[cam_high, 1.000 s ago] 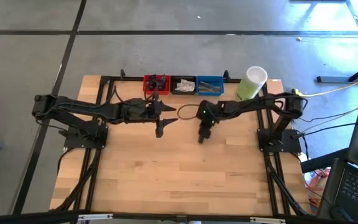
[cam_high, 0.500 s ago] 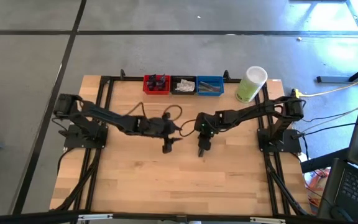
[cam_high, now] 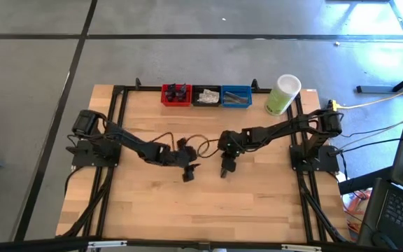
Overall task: Pick & Place Travel size toiletries
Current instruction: Put the black comb into the blue bin
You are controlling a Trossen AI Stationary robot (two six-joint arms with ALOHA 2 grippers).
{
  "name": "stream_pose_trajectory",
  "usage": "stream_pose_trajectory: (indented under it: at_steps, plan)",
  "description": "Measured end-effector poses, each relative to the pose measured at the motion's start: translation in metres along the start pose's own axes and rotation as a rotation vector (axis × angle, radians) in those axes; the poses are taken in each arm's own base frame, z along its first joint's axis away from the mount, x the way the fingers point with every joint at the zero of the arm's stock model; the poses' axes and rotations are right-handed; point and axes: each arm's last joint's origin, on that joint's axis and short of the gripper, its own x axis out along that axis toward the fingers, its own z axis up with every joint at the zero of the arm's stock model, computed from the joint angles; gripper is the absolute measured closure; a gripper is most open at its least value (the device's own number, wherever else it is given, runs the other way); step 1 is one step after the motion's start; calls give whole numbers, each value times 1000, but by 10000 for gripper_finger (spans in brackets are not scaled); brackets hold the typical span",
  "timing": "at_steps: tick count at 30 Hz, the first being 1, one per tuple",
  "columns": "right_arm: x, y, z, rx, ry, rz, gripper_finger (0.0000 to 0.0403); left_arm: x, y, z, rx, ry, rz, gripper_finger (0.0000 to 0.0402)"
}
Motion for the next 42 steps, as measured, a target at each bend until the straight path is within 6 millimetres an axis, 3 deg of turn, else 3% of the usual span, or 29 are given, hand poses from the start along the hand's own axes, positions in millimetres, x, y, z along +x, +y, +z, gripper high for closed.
stream_pose_trajectory:
  at_steps: [2,4,7,11,16,21,33,38,42]
  plan:
    - [0,1,0,-3,-5,3,403,-4,0,-7,10,92,33,199]
    - [0,1,0,-4,-5,4,403,-15,-2,-1,9,106,33,204]
    - [0,1,2,4,-20,8,403,-16,-5,-6,-13,121,38,213]
    - [2,4,6,-5,-69,31,403,-11,-13,7,-72,-17,-12,223]
    - [-11,10,13,-20,-125,48,403,1,-15,6,-35,-83,-20,231]
    - [-36,23,20,-77,-190,50,403,20,-12,6,22,-147,-63,233]
    - [-119,28,-1,-56,-222,-165,403,55,3,15,184,-181,-159,233]
    - [-138,27,-4,-52,-277,-196,403,60,17,24,176,-206,-242,243]
    - [-145,26,-4,-57,-311,-212,403,62,26,31,181,-220,-257,278]
